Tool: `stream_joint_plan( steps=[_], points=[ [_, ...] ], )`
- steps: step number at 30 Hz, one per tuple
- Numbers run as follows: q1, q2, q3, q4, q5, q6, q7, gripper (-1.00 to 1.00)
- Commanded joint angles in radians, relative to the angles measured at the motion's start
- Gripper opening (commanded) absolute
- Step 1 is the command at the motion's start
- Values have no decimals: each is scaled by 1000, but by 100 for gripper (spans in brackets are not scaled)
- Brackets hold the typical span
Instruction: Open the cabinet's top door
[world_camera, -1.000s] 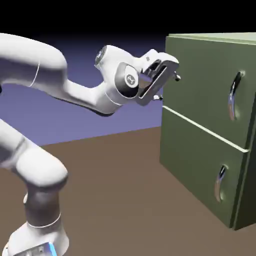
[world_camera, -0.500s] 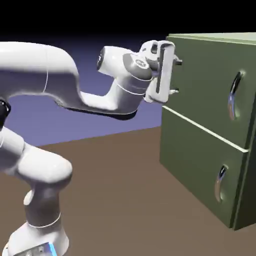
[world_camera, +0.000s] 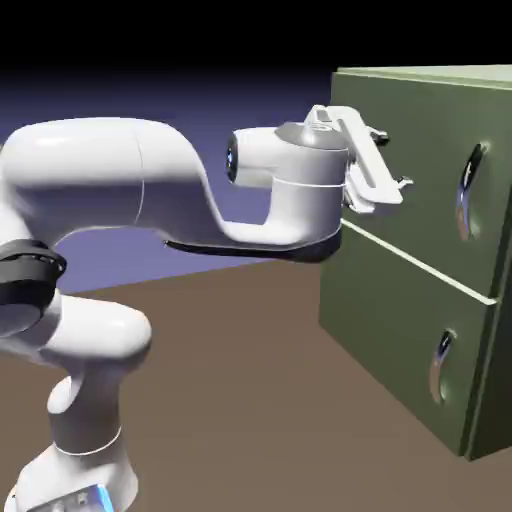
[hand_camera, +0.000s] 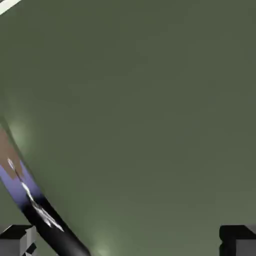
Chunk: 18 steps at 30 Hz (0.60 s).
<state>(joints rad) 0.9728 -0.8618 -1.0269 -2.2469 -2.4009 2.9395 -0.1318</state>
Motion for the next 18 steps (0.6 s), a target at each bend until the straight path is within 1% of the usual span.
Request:
stream_joint_plan(
  steps=[1,11,13,18],
  points=[
    [17,-5,-19,10,-44,-2,-16,0],
    [191,-58,-205,112,-478,-19,-174,0],
    [197,-60,-211,116,-493,-20,-179,0],
    [378,-29,-325,259,-496,-22,-184,0]
  ],
)
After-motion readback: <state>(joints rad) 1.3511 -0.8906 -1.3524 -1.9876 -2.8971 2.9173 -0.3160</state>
